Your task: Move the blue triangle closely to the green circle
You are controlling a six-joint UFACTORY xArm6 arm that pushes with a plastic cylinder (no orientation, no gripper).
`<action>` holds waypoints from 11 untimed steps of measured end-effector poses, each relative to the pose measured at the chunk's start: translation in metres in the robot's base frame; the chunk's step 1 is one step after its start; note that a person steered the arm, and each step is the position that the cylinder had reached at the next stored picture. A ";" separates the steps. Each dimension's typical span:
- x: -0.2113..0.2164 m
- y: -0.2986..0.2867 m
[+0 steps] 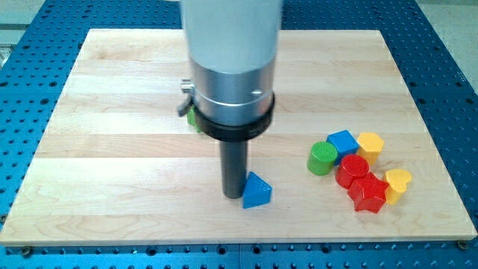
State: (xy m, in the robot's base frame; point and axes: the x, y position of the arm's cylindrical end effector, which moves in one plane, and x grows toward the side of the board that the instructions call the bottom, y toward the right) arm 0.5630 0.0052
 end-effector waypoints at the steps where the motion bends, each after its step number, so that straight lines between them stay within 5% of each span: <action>1: 0.016 0.021; 3: 0.056 -0.031; 6: 0.027 0.055; 8: 0.054 0.031; 11: -0.005 0.062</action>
State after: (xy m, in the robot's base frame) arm 0.5576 0.0676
